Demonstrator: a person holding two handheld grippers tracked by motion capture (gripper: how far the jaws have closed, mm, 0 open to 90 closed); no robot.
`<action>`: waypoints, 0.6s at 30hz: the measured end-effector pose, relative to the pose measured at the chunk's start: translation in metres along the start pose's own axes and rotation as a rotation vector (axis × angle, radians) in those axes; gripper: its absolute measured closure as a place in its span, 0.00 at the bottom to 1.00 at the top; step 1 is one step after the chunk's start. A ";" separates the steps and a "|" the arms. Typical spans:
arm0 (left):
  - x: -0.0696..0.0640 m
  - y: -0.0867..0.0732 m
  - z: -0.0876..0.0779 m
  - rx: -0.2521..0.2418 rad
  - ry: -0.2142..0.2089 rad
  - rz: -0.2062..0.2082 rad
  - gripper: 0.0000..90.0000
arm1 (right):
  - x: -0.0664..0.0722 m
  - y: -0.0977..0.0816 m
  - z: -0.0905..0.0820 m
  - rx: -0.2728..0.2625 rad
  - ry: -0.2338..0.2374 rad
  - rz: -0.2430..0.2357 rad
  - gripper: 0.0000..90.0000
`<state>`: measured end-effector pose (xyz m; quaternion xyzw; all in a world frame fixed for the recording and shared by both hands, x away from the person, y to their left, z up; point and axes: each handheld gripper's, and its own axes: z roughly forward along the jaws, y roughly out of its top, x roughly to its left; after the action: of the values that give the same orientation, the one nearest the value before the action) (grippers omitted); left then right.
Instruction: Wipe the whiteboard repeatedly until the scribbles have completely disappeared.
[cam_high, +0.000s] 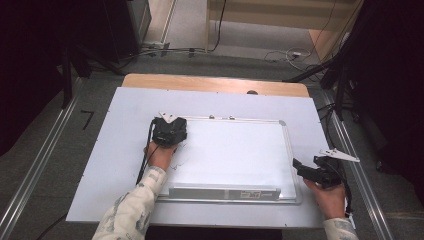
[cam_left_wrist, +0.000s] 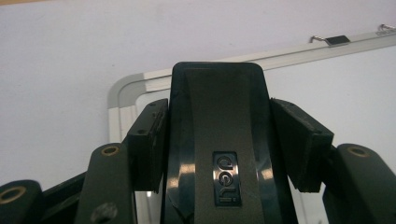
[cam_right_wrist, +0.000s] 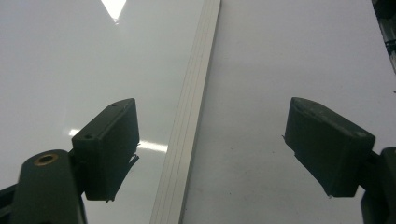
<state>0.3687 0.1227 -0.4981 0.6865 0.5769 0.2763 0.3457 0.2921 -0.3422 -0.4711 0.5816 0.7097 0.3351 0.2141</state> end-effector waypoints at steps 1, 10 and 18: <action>-0.002 0.000 0.000 -0.001 -0.005 0.005 0.45 | 0.000 0.000 0.000 0.000 0.000 0.000 0.18; -0.015 -0.007 -0.007 -0.001 -0.039 0.040 0.45 | 0.000 0.000 0.000 0.001 0.000 -0.001 0.18; -0.024 -0.013 -0.014 0.005 -0.077 0.063 0.45 | 0.000 0.000 0.000 0.002 -0.001 -0.002 0.18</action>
<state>0.3454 0.1021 -0.4991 0.7153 0.5420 0.2591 0.3571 0.2921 -0.3418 -0.4712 0.5813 0.7104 0.3340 0.2143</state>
